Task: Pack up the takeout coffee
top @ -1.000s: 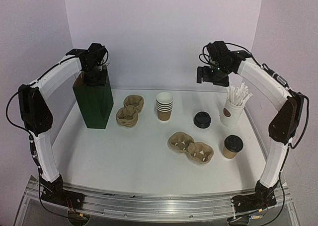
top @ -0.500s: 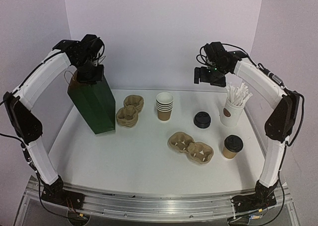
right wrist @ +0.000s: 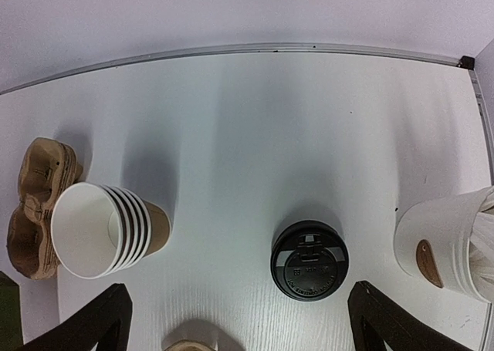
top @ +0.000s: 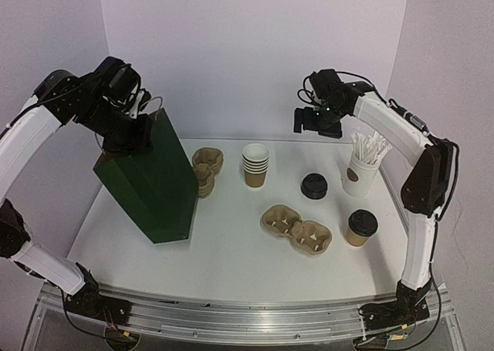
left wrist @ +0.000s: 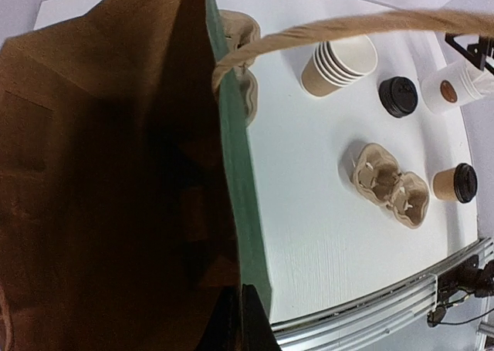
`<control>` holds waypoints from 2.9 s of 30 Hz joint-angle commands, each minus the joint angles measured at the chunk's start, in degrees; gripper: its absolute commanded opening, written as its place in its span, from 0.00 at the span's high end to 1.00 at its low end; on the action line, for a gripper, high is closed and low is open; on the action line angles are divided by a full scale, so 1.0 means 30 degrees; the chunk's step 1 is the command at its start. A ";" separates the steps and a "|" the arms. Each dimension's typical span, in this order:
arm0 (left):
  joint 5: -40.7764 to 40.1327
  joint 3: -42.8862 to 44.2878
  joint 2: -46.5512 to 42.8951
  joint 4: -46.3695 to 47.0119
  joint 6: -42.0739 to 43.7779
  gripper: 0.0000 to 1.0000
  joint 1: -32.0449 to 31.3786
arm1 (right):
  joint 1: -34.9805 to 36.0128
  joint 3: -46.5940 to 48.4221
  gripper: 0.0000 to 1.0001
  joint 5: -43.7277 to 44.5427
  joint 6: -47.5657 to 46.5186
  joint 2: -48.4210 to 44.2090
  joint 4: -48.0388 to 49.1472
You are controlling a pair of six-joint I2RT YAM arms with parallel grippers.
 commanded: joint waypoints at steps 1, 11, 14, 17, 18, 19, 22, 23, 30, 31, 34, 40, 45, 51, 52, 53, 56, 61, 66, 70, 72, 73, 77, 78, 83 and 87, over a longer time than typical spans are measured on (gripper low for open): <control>0.0354 -0.0214 0.0540 -0.0563 -0.0138 1.00 -0.1824 | 0.0037 0.0594 0.03 -0.0387 0.0444 -0.0010 0.0162; 0.0116 -0.2230 0.2186 0.3431 0.0296 1.00 -0.4920 | 0.0063 -0.2124 0.03 0.0429 0.1595 -0.1859 0.0204; -0.0003 -0.2249 0.2943 0.4111 0.0676 1.00 -0.5263 | 0.0075 -0.2976 0.03 0.0528 0.1710 -0.2506 0.0195; 0.0471 -0.1856 0.4071 0.4824 0.0929 1.00 -0.5663 | 0.0060 -0.3945 0.04 -0.0899 0.0933 -0.3303 0.0158; 0.0647 -0.1577 0.4462 0.4977 0.0986 1.00 -0.5802 | 0.0053 -0.4409 0.04 -0.1364 0.0734 -0.3663 0.0076; 0.0682 -0.1186 0.4760 0.4993 0.0995 1.00 -0.5934 | 0.0063 -0.4955 0.04 -0.1630 0.0694 -0.4146 -0.0067; 0.0806 -0.0286 0.5467 0.4928 0.0760 1.00 -0.6020 | 0.0053 -0.6164 0.04 -0.2153 0.1814 -0.5223 -0.1434; 0.1007 -0.0157 0.5568 0.5098 0.0720 1.00 -0.6020 | 0.0053 -0.6578 0.05 -0.2707 0.2469 -0.5482 -0.1954; 0.2125 0.0567 0.6146 0.5767 0.0092 0.91 -0.6017 | 0.1759 -0.8982 0.08 -0.5210 0.7068 -0.5867 -0.4360; 0.2152 0.0884 0.6324 0.5596 0.0059 0.85 -0.6016 | 0.1767 -0.9320 0.08 -0.5471 0.7596 -0.5896 -0.4345; 0.2097 0.2072 0.6724 0.5004 0.0085 0.67 -0.6022 | 0.1764 -1.0120 0.08 -0.5633 0.8891 -0.5677 -0.4231; 0.2517 0.5417 0.7135 0.4776 0.0376 0.44 -0.6009 | 0.2145 -1.1800 0.10 -0.6645 1.0507 -0.4895 -0.2487; 0.3676 0.7763 0.7632 0.4813 0.0698 0.39 -0.5962 | 0.2908 -1.2935 0.13 -0.6885 1.1575 -0.4151 -0.0630; 0.2346 0.8316 0.6800 0.7044 0.0915 0.38 -0.5563 | 0.3654 -1.3127 0.16 -0.6222 1.2877 -0.2659 0.0640; 0.1923 0.7985 0.6385 0.7825 0.0728 0.38 -0.5244 | 0.3671 -1.3317 0.17 -0.6104 1.3241 -0.2446 0.0972; 0.1641 0.7450 0.6067 0.8360 0.0324 0.38 -0.4898 | 0.3664 -1.3644 0.20 -0.6014 1.3631 -0.2209 0.1476; 0.0803 0.6057 0.5028 0.9288 -0.0693 0.38 -0.4074 | 0.3672 -1.4070 0.24 -0.5864 1.4806 -0.1403 0.2796; -0.1298 0.4795 0.3640 0.8527 -0.1463 0.38 -0.3365 | 0.4046 -1.3631 0.29 -0.5233 1.5598 -0.0476 0.3295; -0.1657 0.3363 0.2156 0.8847 -0.1489 0.38 -0.2386 | 0.4165 -1.3878 0.42 -0.4872 1.5704 -0.0137 0.3284; -0.1850 0.2865 0.1766 0.8800 -0.1538 0.39 -0.2272 | 0.4185 -1.4185 0.52 -0.4728 1.5683 -0.0402 0.3265; -0.1822 0.2666 0.1726 0.8722 -0.1486 0.39 -0.2242 | 0.4212 -1.4245 0.52 -0.4711 1.5478 -0.0788 0.3226; -0.1792 0.2539 0.1738 0.8696 -0.1442 0.39 -0.2242 | 0.4223 -1.4253 0.49 -0.4437 1.5295 -0.0991 0.3189; -0.1586 0.2171 0.1957 0.8711 -0.1285 0.39 -0.2217 | 0.4264 -1.4085 0.44 -0.3885 1.4611 -0.1534 0.2607; -0.1518 0.2098 0.2027 0.8750 -0.1227 0.39 -0.2211 | 0.4301 -1.4025 0.44 -0.3723 1.4508 -0.1615 0.2414; -0.1309 0.1808 0.2297 0.8944 -0.1076 0.39 -0.2205 | 0.4517 -1.4142 0.58 -0.3178 1.4574 -0.2032 0.1851; -0.1214 0.1537 0.2491 0.8972 -0.0986 0.39 -0.2160 | 0.4746 -1.3884 0.59 -0.2724 1.4448 -0.2116 0.1617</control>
